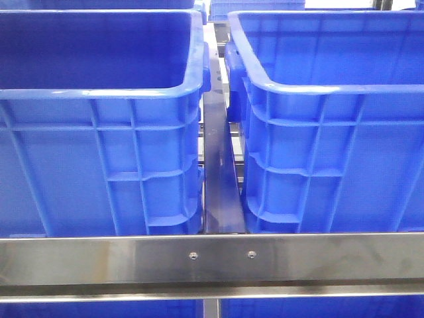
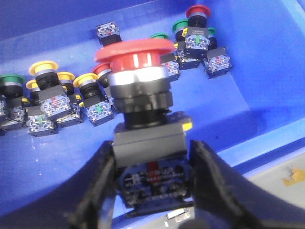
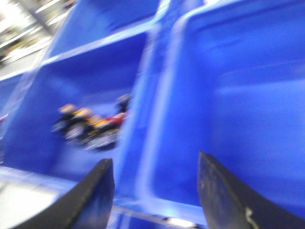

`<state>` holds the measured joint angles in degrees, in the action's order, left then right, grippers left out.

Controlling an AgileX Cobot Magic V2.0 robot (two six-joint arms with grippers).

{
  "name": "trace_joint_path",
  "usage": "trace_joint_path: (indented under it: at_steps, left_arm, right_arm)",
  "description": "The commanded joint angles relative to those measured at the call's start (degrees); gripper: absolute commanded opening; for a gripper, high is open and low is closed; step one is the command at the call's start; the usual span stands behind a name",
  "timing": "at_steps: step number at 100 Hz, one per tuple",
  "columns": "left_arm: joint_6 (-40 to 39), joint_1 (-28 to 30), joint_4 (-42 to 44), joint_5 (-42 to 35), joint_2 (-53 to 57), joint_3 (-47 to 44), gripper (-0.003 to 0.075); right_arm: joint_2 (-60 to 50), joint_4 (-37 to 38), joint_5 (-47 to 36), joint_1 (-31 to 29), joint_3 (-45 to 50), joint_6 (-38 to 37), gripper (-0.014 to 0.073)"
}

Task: Pick red and yellow buttons and place in box
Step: 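Bring the red button toward the right gripper and grasp its cap, then open the left gripper, leaving the red button in the right gripper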

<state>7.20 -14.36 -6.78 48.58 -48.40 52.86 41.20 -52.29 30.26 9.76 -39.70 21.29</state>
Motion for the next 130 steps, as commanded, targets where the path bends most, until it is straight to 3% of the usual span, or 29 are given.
trace_joint_path:
  at_steps: [1, 19, 31, 55, 64, 75, 130]
  left_arm:
    - [0.0, -0.4, -1.0, -3.8, 0.4, 1.6, -0.0019]
    - [0.0, -0.4, -1.0, -3.9, 0.4, 1.6, -0.0019]
    - [0.0, -0.4, -1.0, -3.9, 0.4, 1.6, -0.0019]
    - [0.0, -0.4, -1.0, -3.9, 0.4, 1.6, -0.0019]
    - [0.0, -0.4, -1.0, -3.9, 0.4, 1.6, -0.0019]
    - [0.0, -0.4, -1.0, -3.9, 0.4, 1.6, -0.0019]
    - [0.0, -0.4, -1.0, -3.9, 0.4, 1.6, -0.0019]
  right_arm:
    - [7.3, -13.0, -0.5, 3.6, -4.4, 8.6, 0.0426]
    - [22.0, -29.3, 4.7, 11.4, -11.9, 21.3, 0.0426]
    - [31.4, -34.8, 9.6, 15.4, -18.2, 25.0, 0.0426]
    - [45.5, -37.4, 15.7, 20.9, -30.7, 25.0, 0.0430]
    - [48.9, -38.7, 16.9, 22.4, -34.2, 25.0, 0.0472]
    - [51.8, -40.2, 17.7, 24.2, -37.6, 25.0, 0.0524]
    - [63.4, -46.1, 20.2, 30.1, -50.8, 25.0, 0.0552]
